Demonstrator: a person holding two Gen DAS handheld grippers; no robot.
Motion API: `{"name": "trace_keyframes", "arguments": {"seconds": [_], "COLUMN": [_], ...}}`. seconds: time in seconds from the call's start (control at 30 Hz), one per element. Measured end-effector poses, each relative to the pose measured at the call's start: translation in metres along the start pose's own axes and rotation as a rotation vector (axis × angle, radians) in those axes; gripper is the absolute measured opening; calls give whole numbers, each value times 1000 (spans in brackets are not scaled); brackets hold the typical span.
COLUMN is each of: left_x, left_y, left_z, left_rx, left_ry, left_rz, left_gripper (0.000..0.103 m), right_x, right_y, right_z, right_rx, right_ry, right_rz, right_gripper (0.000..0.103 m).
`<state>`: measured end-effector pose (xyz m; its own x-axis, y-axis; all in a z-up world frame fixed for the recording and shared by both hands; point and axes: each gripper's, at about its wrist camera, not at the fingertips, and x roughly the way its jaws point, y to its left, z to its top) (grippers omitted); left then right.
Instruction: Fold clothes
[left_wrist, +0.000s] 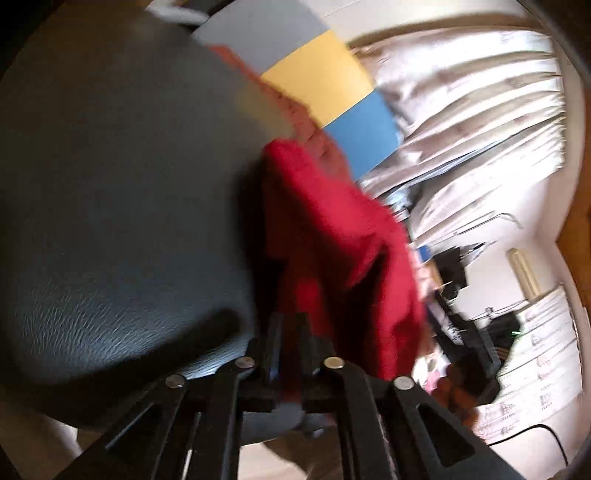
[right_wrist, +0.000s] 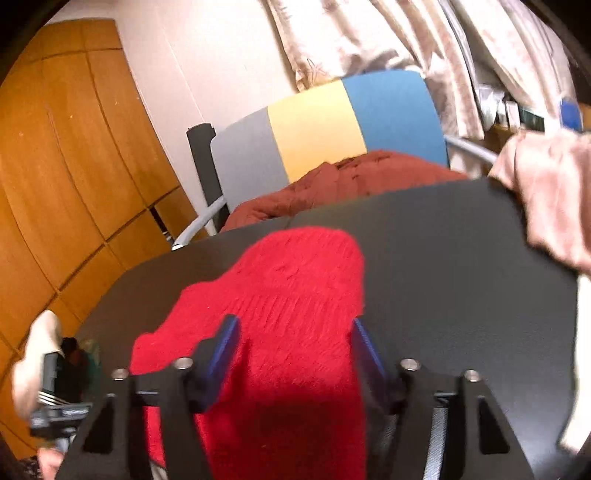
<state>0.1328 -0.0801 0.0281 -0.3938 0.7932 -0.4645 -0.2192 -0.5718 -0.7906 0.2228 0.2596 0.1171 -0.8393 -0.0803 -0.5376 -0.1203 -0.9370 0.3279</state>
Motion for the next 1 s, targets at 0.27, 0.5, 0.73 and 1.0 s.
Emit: {"name": "trace_keyframes", "arguments": {"seconds": [0.27,0.5,0.73,1.0], "left_x": [46,34,35,43], "left_y": [-53,-21,-25,-11], "left_z": [0,-14,-13,-8], "left_rx": [147,39,71,96], "left_ry": [150,91,93,78], "left_rz": [100,103,117,167], "left_gripper": [37,8,8,9], "right_x": [59,65,41,145], "right_y": [54,67,63,65], "right_z": [-20,-29,18,23], "right_rx": [-297,-403,-329,-379], "right_ry": [159,213,100,197], "right_rz": [-43,-65,13,-127], "right_gripper": [58,66,64,67]}}
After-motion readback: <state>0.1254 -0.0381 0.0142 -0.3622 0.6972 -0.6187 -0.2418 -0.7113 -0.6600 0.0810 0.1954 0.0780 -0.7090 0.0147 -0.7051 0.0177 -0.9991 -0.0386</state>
